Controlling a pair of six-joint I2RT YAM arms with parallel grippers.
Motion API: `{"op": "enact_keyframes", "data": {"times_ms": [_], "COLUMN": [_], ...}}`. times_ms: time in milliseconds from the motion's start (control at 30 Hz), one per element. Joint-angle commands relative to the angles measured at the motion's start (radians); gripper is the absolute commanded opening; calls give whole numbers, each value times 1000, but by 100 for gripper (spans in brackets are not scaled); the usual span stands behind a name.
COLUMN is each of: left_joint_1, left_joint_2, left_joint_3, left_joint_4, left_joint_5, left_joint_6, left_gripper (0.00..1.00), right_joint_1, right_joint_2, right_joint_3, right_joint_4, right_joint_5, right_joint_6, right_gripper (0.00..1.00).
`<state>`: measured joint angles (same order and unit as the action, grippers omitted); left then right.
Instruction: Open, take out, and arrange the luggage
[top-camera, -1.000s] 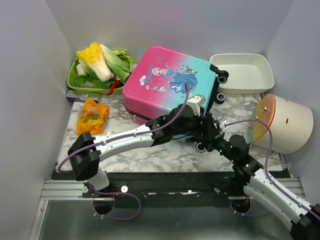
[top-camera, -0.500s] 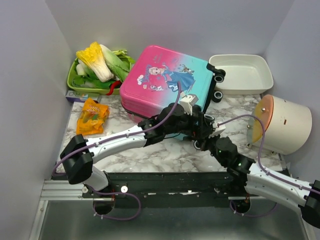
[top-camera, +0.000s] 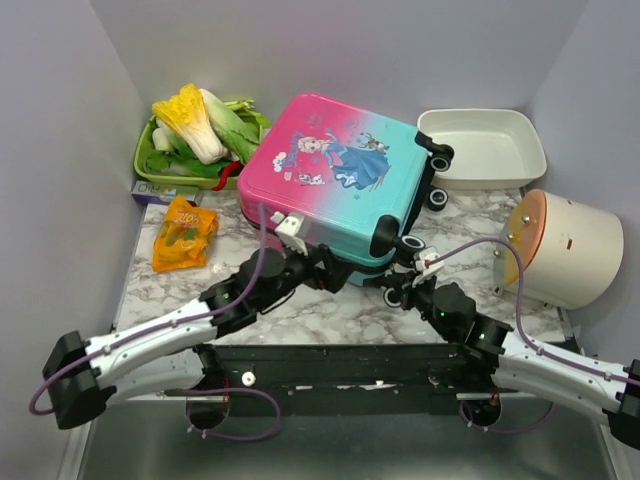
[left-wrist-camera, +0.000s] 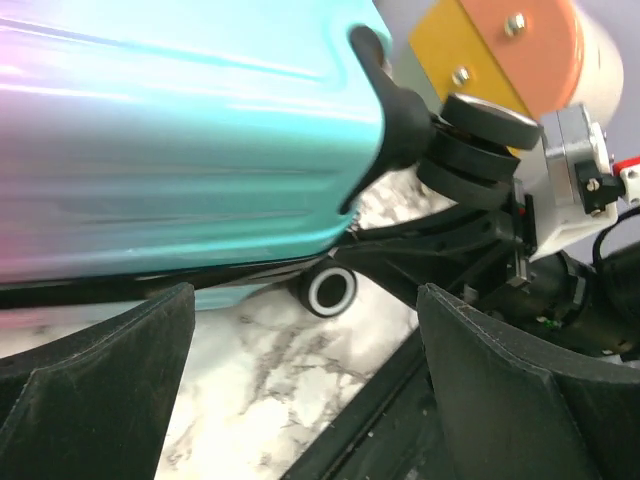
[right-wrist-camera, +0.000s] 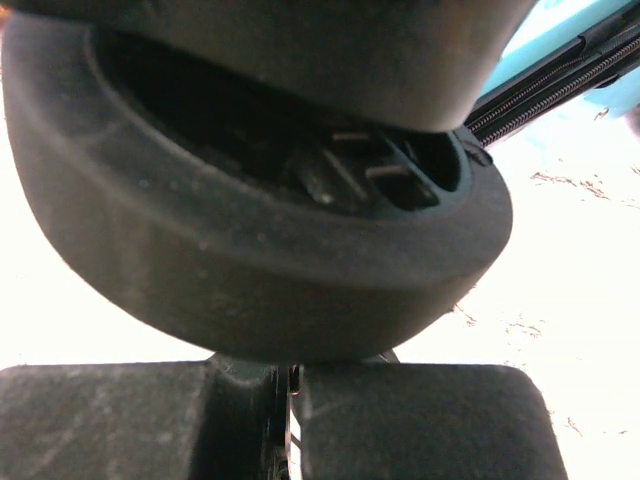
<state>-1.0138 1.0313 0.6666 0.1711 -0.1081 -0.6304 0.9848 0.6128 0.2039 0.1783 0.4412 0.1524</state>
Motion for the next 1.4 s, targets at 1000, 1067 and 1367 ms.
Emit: {"op": "enact_keyframes", "data": {"times_ms": [1000,1067,1367], "left_joint_1": [158,158,159], "left_joint_2": [303,297,217], "left_joint_3": [68,56,18], "left_joint_4": [169,177,114], "left_joint_5": [-10,-5,-108], "left_joint_6": [-12,-14,3], "left_gripper": [99,99,99], "right_joint_1": [35,46,98], "right_joint_2": [405,499,648], "right_joint_3": [359,387,344], "right_joint_4": [230,300,753], "right_joint_5": [-570,-520,-3], "right_joint_6": [-587,-577,-473], "right_gripper": [1,1,1]}}
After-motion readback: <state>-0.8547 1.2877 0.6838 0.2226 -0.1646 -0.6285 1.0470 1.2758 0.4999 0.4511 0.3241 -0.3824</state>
